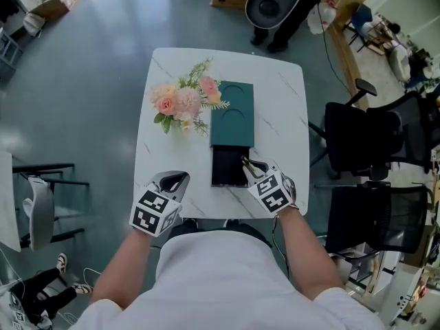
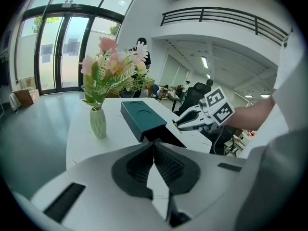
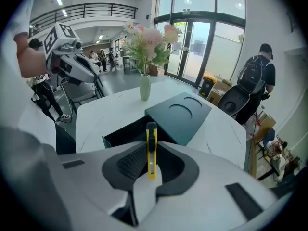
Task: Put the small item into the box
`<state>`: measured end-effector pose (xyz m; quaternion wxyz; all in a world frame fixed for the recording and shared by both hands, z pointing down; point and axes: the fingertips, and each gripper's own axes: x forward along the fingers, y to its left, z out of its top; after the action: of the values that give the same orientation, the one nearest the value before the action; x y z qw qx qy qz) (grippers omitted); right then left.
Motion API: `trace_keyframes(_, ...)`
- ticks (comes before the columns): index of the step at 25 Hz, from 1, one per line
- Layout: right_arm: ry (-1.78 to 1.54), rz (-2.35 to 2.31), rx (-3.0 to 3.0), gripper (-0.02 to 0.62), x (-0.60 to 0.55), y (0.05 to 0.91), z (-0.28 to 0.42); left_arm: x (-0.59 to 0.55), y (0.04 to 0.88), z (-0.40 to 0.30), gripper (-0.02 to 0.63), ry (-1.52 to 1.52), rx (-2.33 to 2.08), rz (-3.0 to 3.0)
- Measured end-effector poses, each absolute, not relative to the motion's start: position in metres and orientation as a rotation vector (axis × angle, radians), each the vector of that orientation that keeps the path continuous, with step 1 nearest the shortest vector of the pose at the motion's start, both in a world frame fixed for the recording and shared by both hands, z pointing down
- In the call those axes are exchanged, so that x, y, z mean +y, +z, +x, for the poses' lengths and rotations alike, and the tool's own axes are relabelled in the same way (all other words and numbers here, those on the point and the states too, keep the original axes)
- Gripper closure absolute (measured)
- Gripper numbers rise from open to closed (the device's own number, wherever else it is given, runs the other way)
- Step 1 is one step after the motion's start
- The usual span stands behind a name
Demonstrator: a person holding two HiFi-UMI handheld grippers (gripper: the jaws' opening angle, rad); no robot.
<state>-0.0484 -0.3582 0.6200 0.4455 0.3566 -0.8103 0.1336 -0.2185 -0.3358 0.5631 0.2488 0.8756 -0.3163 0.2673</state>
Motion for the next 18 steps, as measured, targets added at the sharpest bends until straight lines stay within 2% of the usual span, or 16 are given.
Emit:
trace_keyframes(9,0.21,0.759,-2.005,0.518,-0.371,0.626,-0.079,-0.326,0.565,-0.236,0.591,0.686,-0.943,2.34)
trace_keyframes(18,-0.265,0.403,-1.804,0.518,-0.366,0.668,-0.101,-0.313,0.565,-0.254,0.591,0.662,-1.015,2.292)
